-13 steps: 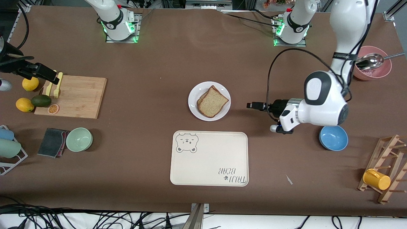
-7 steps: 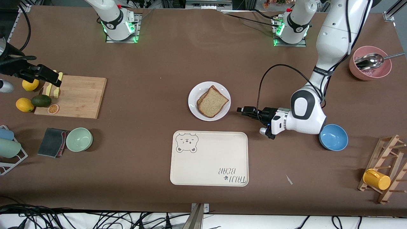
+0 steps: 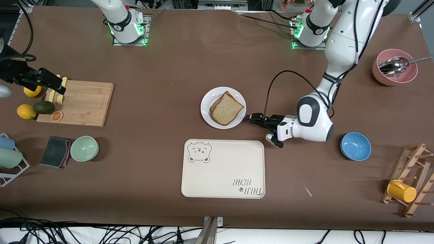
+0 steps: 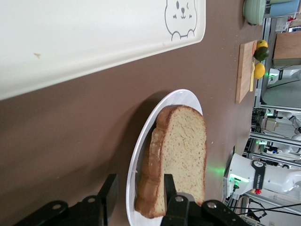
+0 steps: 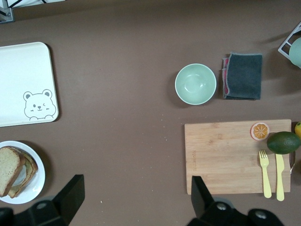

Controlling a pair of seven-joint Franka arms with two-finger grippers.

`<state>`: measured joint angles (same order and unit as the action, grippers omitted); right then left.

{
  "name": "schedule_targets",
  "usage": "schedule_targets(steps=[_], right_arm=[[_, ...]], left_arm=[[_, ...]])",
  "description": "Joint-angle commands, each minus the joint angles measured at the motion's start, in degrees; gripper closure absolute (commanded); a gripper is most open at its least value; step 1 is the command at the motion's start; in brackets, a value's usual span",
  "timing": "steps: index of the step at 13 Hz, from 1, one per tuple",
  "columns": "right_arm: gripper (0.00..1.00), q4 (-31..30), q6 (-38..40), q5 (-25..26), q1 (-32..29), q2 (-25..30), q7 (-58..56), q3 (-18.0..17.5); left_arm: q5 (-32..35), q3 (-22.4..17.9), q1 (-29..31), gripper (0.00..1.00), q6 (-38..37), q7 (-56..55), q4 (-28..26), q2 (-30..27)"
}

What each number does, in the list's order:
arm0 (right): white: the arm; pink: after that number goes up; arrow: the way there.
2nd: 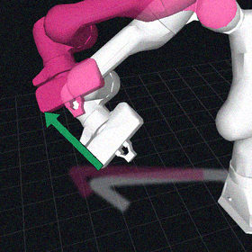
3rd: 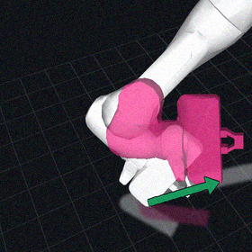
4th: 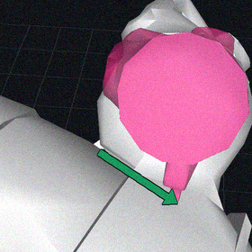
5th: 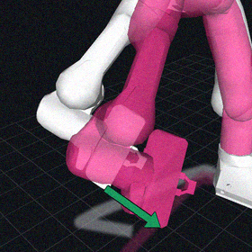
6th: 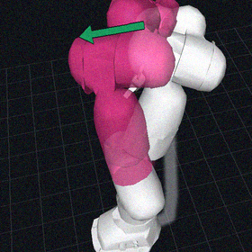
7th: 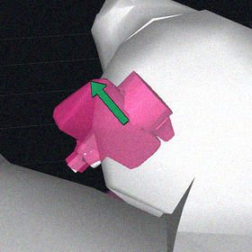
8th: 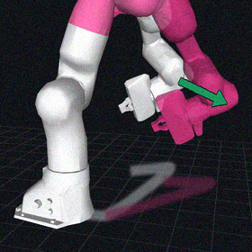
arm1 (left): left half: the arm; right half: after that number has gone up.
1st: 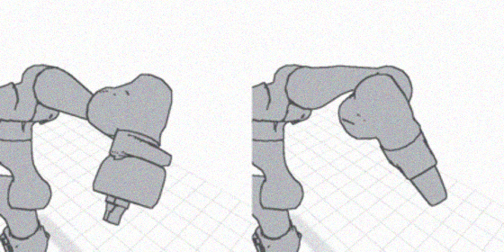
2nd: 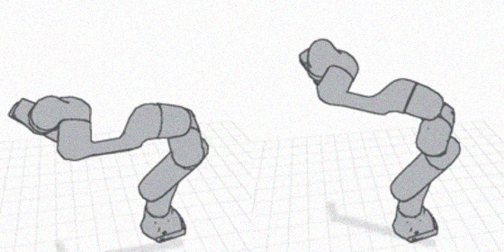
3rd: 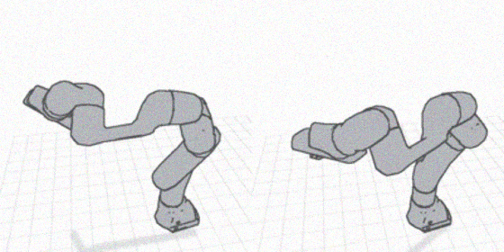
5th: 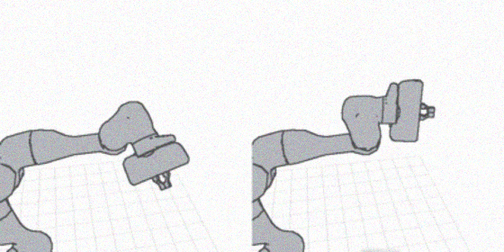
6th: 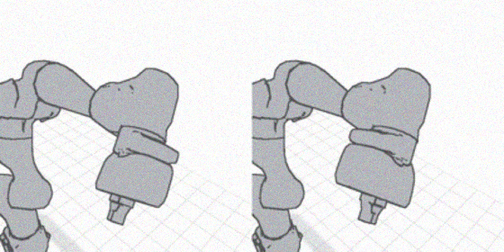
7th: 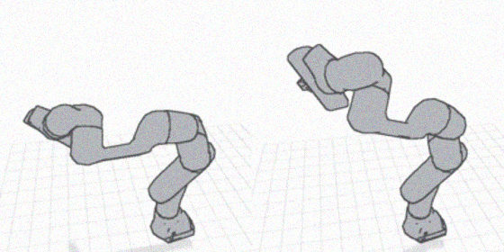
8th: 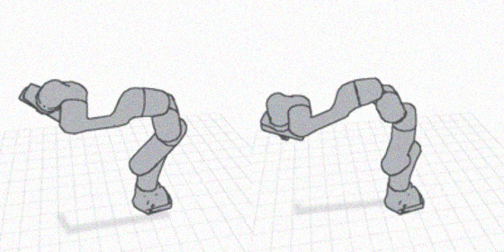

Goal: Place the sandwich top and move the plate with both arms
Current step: 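Grip the white plate rim with the left gripper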

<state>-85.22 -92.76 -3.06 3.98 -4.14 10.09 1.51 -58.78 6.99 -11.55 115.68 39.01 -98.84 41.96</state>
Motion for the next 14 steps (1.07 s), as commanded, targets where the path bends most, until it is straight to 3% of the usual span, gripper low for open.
schedule_targets(steps=[1, 5, 13, 14], right_arm=[[0.0, 0.93, -0.23, -1.42, -0.81, -1.57, -1.48, 0.07], [0.0, 0.67, -0.93, -0.46, -1.69, -3.59, -2.97, 0.51], [0.0, 0.67, 0.56, -0.2, -2.04, -2.45, -2.44, 1.47], [0.0, 0.75, 0.21, 1.63, -1.87, -2.54, -2.62, 1.39]], left_arm=[[-1.95, -0.31, -1.2, 0.53, 2.09, 1.68, 0.06, 0.93], [-2.04, -0.31, -1.81, 0.55, 3.05, 2.99, -0.12, 2.24], [-3.8, -0.22, -4.18, 0.62, 3.41, 4.32, -0.3, 2.95], [-4.32, -0.22, -4.36, 0.63, 4.54, 4.32, -0.73, 3.12]])
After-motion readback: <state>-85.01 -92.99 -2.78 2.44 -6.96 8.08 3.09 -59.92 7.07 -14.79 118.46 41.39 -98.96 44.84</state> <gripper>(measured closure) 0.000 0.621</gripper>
